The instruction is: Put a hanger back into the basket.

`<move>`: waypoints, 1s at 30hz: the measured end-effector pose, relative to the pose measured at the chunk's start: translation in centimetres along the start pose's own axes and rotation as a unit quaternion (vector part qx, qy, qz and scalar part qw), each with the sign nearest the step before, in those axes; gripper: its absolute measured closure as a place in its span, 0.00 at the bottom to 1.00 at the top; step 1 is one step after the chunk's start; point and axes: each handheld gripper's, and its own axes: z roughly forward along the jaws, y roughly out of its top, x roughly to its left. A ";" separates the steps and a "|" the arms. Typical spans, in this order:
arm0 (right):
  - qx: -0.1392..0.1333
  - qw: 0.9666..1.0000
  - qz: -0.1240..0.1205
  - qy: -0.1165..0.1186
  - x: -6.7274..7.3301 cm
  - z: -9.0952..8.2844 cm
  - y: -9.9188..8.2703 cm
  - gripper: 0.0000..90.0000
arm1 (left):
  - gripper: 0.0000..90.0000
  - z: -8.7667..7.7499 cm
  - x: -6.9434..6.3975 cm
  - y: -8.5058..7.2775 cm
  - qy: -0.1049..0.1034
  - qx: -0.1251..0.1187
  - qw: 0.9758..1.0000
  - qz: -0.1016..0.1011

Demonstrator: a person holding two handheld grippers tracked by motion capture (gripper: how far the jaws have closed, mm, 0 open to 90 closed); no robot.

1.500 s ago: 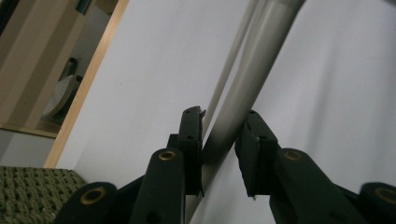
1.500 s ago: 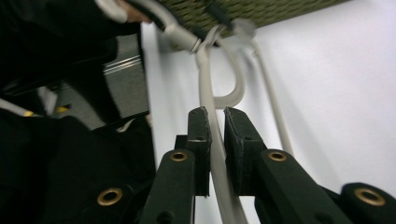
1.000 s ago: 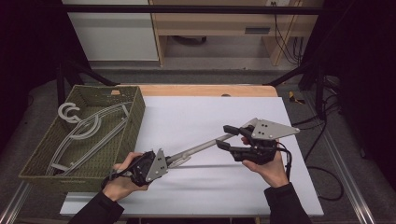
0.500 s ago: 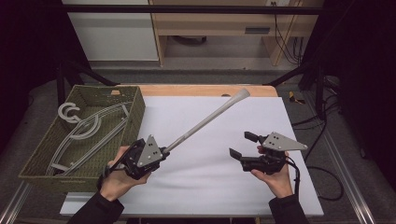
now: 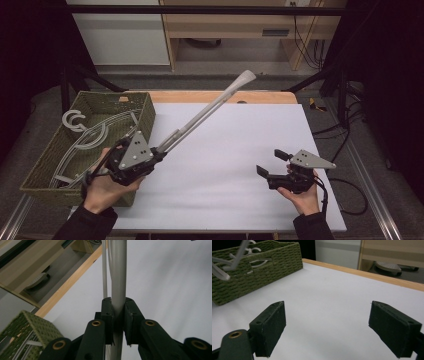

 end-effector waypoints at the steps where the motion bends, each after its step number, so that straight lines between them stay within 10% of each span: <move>1: 0.005 1.000 0.004 -0.002 -0.2 -0.2 -0.3 0.16 | 0.89 -0.4 0.4 0.0 0.003 0.003 1.000 0.003; 10: -0.001 1.000 0.006 -0.015 -0.5 -0.9 -0.5 0.13 | 0.89 -4.3 3.9 -0.6 0.031 -0.015 0.999 -0.030; 30: 0.005 0.999 0.011 -0.039 -0.9 -1.7 -1.0 0.07 | 0.89 -7.5 10.6 -6.2 0.063 0.048 0.993 -0.090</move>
